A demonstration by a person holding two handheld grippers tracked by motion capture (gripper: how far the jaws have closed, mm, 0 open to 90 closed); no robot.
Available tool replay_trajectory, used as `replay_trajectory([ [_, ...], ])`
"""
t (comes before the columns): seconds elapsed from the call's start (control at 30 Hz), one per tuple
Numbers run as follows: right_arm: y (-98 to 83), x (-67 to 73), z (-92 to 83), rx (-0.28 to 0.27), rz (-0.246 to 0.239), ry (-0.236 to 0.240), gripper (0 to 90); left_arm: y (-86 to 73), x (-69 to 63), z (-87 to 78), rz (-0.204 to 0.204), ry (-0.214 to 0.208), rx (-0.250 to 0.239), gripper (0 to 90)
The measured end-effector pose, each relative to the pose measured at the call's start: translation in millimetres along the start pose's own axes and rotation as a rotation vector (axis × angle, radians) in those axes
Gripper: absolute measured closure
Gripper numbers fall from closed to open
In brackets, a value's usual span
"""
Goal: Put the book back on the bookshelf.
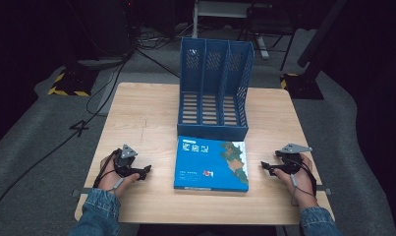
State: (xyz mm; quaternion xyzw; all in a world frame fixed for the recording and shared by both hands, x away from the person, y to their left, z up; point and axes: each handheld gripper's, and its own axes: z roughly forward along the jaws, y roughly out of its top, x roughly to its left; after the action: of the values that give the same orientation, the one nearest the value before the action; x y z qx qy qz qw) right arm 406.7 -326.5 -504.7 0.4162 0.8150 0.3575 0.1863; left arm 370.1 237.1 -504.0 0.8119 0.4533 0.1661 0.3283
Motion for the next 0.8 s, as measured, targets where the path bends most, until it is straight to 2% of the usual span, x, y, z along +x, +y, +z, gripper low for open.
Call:
replay_trajectory([
  [0.07,-0.4,0.9,-0.4,-0.002,0.003,-0.006,17.9,2.7,0.3,-2.3,0.003,-0.012,0.017,19.9],
  [0.1,-0.5,1.0,-0.5,-0.003,0.003,-0.007,18.0,5.8,0.4,-4.3,-0.018,-0.036,0.030,22.7],
  [0.17,-0.7,1.1,-0.5,-0.004,0.003,-0.008,18.2,8.7,-0.8,-5.2,-0.048,-0.071,0.020,26.3],
  [0.3,-1.2,1.5,-1.3,-0.005,0.005,-0.009,19.1,20.2,-5.4,-9.7,-0.022,-0.082,0.014,27.7],
  [0.47,-1.6,1.6,-1.7,-0.006,0.005,-0.006,19.8,31.9,-14.6,-14.2,-0.012,-0.109,-0.013,28.8],
  [0.6,-2.0,2.5,-2.4,-0.007,0.009,-0.008,20.3,39.9,-26.5,-15.7,-0.018,-0.186,-0.058,31.7],
  [0.67,-2.2,2.8,-2.5,-0.006,0.010,-0.009,20.4,45.0,-33.5,-17.0,-0.012,-0.203,-0.087,32.0],
  [0.8,-2.4,3.2,-2.6,-0.008,0.009,-0.011,20.4,53.6,-47.0,-16.2,0.011,-0.234,-0.112,31.9],
])
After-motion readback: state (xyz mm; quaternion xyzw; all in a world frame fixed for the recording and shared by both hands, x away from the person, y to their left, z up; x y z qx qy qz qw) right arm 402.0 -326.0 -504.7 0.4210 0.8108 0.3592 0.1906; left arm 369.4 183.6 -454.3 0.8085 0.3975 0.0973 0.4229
